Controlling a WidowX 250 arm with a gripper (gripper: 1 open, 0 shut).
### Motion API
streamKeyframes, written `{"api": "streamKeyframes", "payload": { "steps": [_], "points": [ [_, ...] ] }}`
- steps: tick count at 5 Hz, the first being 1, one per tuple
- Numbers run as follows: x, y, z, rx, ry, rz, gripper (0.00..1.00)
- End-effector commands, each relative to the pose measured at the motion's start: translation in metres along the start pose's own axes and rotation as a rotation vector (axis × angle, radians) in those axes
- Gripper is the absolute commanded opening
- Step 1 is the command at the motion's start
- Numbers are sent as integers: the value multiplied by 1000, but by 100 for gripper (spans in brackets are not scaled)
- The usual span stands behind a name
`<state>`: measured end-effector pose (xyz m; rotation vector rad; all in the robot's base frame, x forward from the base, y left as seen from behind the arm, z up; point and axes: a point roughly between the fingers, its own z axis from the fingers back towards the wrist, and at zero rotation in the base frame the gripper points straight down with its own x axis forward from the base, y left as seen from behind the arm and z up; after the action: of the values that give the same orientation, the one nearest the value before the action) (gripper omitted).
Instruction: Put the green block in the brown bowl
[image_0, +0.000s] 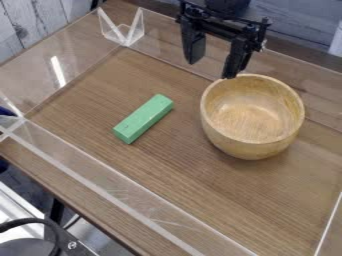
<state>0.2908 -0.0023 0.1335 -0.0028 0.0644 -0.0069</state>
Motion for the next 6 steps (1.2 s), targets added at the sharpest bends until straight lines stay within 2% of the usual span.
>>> {"api": "streamKeyframes", "payload": {
  "steps": [1,2,3,4,6],
  "points": [
    [-10,12,-5,5,10,4,100],
    [-31,31,-14,12,15,17,100],
    [-49,55,-23,12,-4,42,100],
    [-58,76,-34,5,-8,76,100],
    [-64,92,-59,2,-4,105,100]
  ]
}}
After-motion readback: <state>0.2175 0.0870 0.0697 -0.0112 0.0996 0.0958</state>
